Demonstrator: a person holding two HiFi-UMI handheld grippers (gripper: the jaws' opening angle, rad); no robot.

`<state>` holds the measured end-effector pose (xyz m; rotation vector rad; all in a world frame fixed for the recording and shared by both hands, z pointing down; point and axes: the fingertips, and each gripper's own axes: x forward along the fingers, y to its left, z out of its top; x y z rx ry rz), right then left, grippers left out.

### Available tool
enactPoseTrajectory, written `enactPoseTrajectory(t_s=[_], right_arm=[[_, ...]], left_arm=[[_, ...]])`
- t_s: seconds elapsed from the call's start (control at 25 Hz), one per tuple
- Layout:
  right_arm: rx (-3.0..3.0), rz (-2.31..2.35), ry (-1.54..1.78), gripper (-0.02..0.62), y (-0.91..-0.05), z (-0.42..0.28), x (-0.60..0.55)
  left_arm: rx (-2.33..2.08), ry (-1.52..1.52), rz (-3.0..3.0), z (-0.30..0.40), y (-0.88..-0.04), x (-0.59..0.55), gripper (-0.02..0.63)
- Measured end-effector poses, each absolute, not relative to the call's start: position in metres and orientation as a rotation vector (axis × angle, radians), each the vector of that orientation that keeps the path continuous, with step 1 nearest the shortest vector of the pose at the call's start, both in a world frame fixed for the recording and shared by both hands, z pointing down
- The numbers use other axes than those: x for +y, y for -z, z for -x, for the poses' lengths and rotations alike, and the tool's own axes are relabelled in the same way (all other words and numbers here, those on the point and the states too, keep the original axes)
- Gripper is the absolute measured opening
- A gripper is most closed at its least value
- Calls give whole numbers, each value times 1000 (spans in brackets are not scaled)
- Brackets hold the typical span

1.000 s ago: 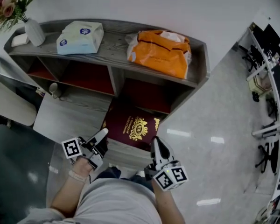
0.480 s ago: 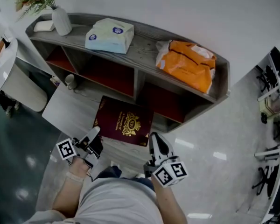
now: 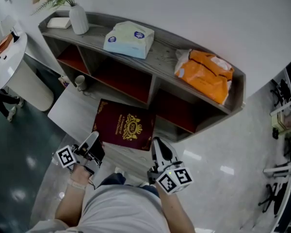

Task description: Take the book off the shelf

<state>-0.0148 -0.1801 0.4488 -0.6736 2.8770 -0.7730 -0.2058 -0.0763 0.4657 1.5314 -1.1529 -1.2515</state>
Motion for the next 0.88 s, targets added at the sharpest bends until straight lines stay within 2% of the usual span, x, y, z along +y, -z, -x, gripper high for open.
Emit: enactPoseTrajectory(t_s=[0.88], right_arm=[[2878, 745, 716, 17, -448, 5, -173]], left_arm=[[-1082, 1283, -1533, 201, -461, -73, 236]])
